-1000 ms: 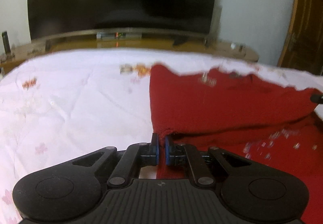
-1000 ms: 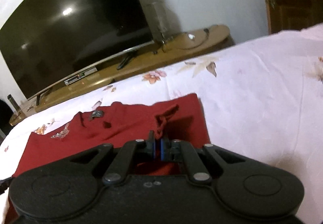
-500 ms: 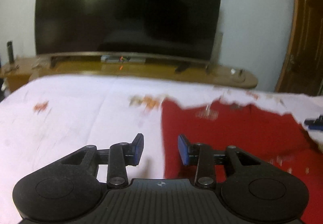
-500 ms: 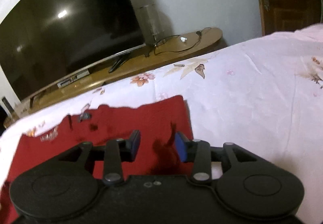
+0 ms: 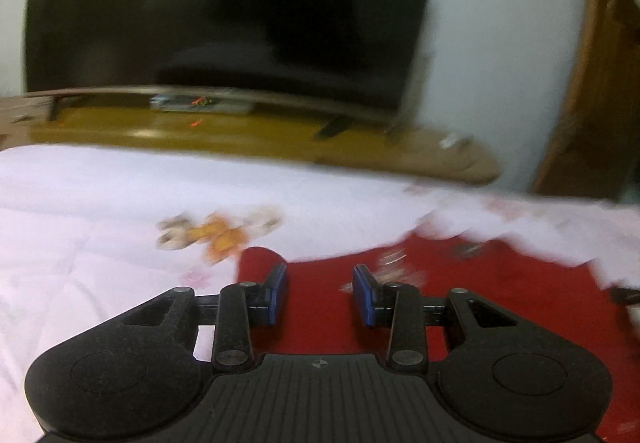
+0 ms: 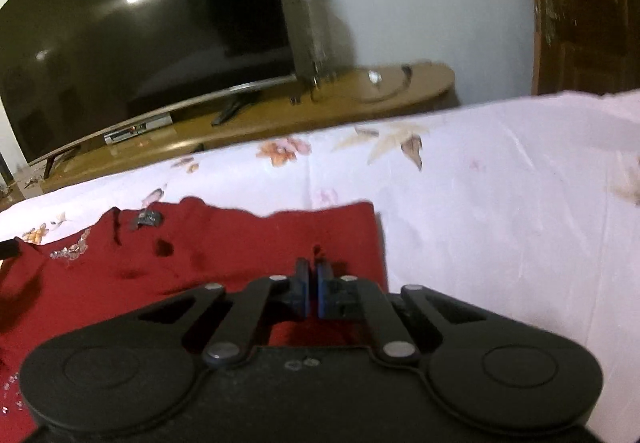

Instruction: Fold small clothes

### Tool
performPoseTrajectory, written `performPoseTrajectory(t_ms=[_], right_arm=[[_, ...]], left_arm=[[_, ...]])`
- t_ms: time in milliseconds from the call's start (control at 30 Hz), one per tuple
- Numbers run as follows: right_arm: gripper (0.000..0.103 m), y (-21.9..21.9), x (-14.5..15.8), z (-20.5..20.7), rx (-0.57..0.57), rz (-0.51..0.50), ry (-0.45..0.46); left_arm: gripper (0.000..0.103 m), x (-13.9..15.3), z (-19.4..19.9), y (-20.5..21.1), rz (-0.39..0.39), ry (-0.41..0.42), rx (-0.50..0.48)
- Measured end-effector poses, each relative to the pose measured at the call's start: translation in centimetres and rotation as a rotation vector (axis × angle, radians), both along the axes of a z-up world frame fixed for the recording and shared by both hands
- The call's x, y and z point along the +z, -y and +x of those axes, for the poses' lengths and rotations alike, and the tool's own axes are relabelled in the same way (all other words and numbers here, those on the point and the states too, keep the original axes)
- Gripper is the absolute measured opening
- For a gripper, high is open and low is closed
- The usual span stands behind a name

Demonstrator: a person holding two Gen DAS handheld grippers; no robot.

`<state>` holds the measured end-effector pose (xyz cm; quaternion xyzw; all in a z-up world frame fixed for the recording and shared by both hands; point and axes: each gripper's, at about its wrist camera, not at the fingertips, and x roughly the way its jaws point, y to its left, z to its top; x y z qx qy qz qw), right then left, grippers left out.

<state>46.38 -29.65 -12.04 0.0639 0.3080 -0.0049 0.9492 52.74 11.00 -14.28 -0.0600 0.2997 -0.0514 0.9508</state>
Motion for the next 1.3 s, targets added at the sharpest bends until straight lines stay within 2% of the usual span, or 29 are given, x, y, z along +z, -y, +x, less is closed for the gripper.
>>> performPoseTrajectory(t_ms=[33, 67, 100, 133, 167, 233, 300, 433, 500, 567, 600, 667, 700, 767, 867, 900, 967, 1000, 1067, 1133, 1167, 1200, 1267, 1300], right_arm=[[0.005, -0.2, -0.7, 0.3, 0.0, -0.032, -0.025], [0.006, -0.1, -1.5, 0.9, -0.005, -0.058, -0.068], [0.006, -0.1, -1.9, 0.9, -0.001, -0.07, -0.06], [0.007, -0.1, -1.8, 1.0, 0.002, -0.077, -0.059], [0.014, -0.2, -1.6, 1.0, 0.002, -0.077, -0.058], [0.016, 0.0, -1.2, 0.7, -0.005, -0.067, -0.041], [0.02, 0.2, -0.3, -0.1, -0.01, -0.03, 0.007], [0.025, -0.8, 0.7, -1.0, 0.025, -0.037, 0.067], [0.028, -1.5, -0.2, -0.4, 0.062, -0.078, 0.026], [0.027, -1.8, -1.8, 0.5, 0.065, -0.147, -0.051], [0.031, -1.7, -2.0, 0.4, 0.064, -0.168, -0.026], [0.033, -1.4, -1.6, 0.5, 0.037, -0.16, -0.042], [0.032, -1.2, -1.2, 0.3, 0.017, -0.147, -0.042], [0.033, -0.5, 0.0, -0.9, -0.003, -0.108, 0.003], [0.035, 0.0, 0.8, -2.5, -0.009, -0.082, 0.033], [0.036, 0.0, 0.6, -2.6, -0.009, -0.07, 0.028], [0.033, -0.3, -0.5, -2.4, 0.015, -0.072, -0.021], [0.033, -0.6, -1.6, -1.9, 0.018, -0.107, -0.075], [0.033, -1.0, -2.0, -2.1, 0.018, -0.137, -0.05], [0.032, -0.9, -1.2, -2.3, -0.003, -0.12, -0.054], [0.031, -1.0, -0.3, -3.1, -0.003, -0.11, -0.013], [0.033, -1.1, 0.4, -3.9, 0.013, -0.101, 0.029], [0.033, -1.6, 0.7, -4.6, 0.061, -0.098, 0.051], [0.033, -1.9, 0.0, -4.4, 0.08, -0.112, 0.018]], left_arm=[[0.036, -1.3, 0.6, -0.6, -0.011, -0.045, 0.021], [0.036, -1.3, 0.1, -1.2, -0.054, -0.02, 0.023], [0.036, -0.9, -0.3, -1.4, -0.06, -0.027, 0.02], [0.036, -0.6, -0.6, -1.2, -0.034, -0.024, 0.016], [0.036, -0.3, -1.0, -1.0, -0.015, -0.021, 0.015], [0.036, 0.6, -1.9, -0.9, -0.004, 0.001, 0.003], [0.036, 1.7, -3.0, -0.3, 0.033, 0.043, -0.019], [0.037, 1.9, -2.2, 1.1, 0.098, 0.043, -0.065], [0.037, 0.7, -1.3, 1.3, 0.137, -0.016, -0.066], [0.04, 0.0, -1.3, 0.5, 0.108, -0.023, -0.064], [0.04, 0.3, -1.4, 0.3, 0.094, -0.031, -0.058], [0.04, 1.1, -2.2, 0.4, 0.138, -0.024, -0.036], [0.04, 1.6, -2.9, 0.4, 0.145, -0.006, -0.029], [0.04, 2.5, -4.5, 0.0, 0.109, 0.034, -0.03], [0.04, 2.5, -6.1, 0.5, 0.096, 0.057, -0.053], [0.04, 2.0, -6.2, 1.1, 0.111, 0.044, -0.073], [0.042, 0.2, -6.0, 2.2, 0.188, -0.036, -0.086], [0.043, 0.0, -6.3, 2.3, 0.189, -0.006, -0.077], [0.044, 0.8, -6.1, 1.8, 0.162, -0.034, -0.054], [0.044, 2.2, -7.3, 2.1, 0.18, 0.018, -0.056], [0.045, 2.6, -8.0, 2.3, 0.181, 0.044, -0.072], [0.047, 2.8, -8.5, 2.5, 0.18, 0.049, -0.08], [0.077, 2.1, -8.6, 3.2, 0.201, 0.021, -0.092], [0.081, 1.2, -8.4, 3.7, 0.235, -0.015, -0.09]])
